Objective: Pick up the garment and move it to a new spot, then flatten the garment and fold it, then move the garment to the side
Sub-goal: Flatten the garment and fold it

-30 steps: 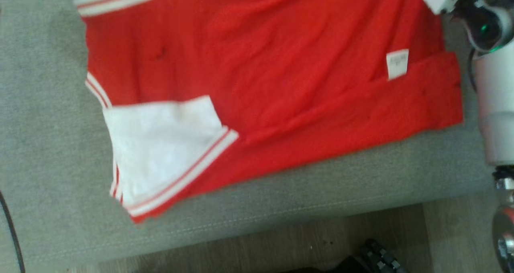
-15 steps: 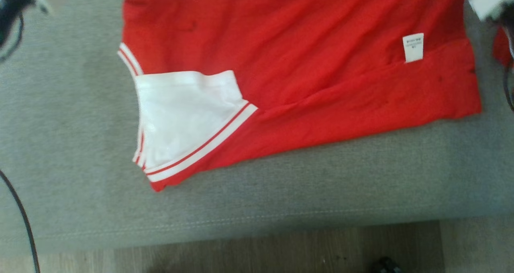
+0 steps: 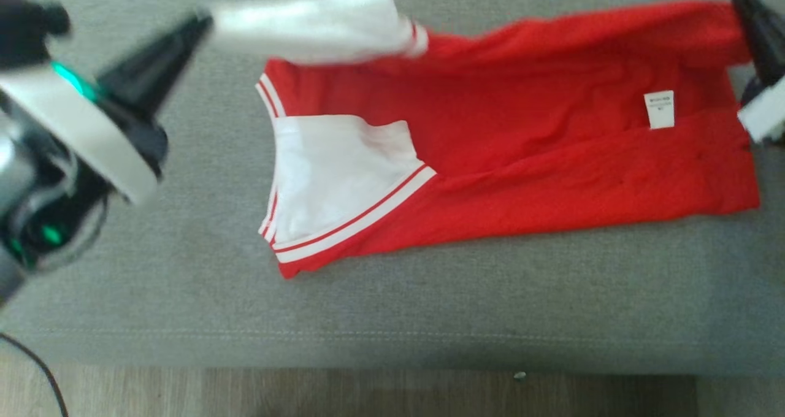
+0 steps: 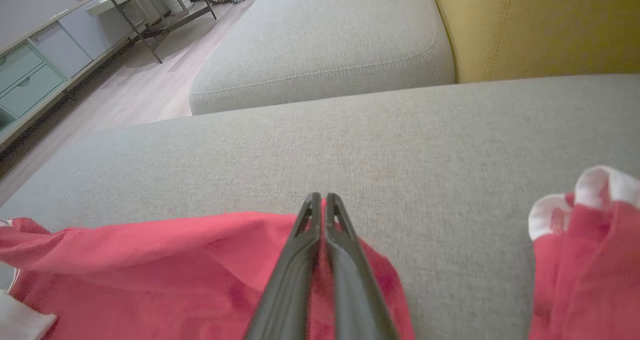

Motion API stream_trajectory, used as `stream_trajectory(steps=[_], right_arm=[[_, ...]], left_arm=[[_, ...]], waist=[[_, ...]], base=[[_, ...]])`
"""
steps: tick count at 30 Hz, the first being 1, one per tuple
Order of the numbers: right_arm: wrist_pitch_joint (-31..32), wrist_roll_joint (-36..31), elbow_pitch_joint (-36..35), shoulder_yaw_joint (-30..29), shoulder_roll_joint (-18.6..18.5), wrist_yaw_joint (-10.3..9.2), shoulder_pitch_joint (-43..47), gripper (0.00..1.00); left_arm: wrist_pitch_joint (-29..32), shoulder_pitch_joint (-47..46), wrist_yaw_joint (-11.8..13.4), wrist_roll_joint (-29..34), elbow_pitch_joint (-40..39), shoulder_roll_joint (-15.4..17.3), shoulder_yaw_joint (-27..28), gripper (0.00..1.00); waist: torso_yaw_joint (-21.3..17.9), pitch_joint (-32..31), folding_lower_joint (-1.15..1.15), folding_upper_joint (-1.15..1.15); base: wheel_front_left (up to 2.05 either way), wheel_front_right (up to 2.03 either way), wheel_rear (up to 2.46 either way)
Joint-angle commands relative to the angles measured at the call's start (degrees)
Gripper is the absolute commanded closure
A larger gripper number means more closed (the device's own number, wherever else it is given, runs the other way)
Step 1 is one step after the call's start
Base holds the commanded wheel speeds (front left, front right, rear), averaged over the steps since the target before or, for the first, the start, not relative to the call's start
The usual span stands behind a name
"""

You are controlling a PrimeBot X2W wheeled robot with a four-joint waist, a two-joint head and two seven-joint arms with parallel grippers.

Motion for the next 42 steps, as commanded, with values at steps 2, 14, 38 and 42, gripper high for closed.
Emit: stream_trajectory(steps=[2, 14, 38, 42], right_arm=[[-0.2, 1.2, -2.7, -0.8, -2.2, 0.36, 3.2, 1.00], [2.3, -0.1, -6.1, -5.8, -2.4, 0.36, 12.4, 1.00], [1.6, -4.9, -11.1, -12.6, 5.0, 0.36, 20.6, 0.00], [-4.4, -8.4, -12.5, -14.2, 7.5, 0.36, 24.3, 0.00]], left_arm=[[-0.8, 1.0, 1.1, -1.5, -3.8, 4.1, 2.5, 1.00], [-1.6, 11.2, 4.6, -4.0, -9.2, 3.8, -2.4, 1.00], [-6.7, 26.1, 14.0, 3.5, 1.8, -11.0, 6.2, 0.00], [-6.7, 33.6, 18.9, 12.8, -0.4, -15.4, 17.3, 0.00]], waist=[[0.9, -0.8, 0.00, 0.00], [1.5, -1.0, 0.00, 0.00], [0.8, -5.8, 0.00, 0.00], [0.8, -7.9, 0.00, 0.00]], base=[[0.00, 0.00, 0.00], [0.00, 0.00, 0.00], [0.00, 0.00, 0.00], [0.00, 0.00, 0.00]])
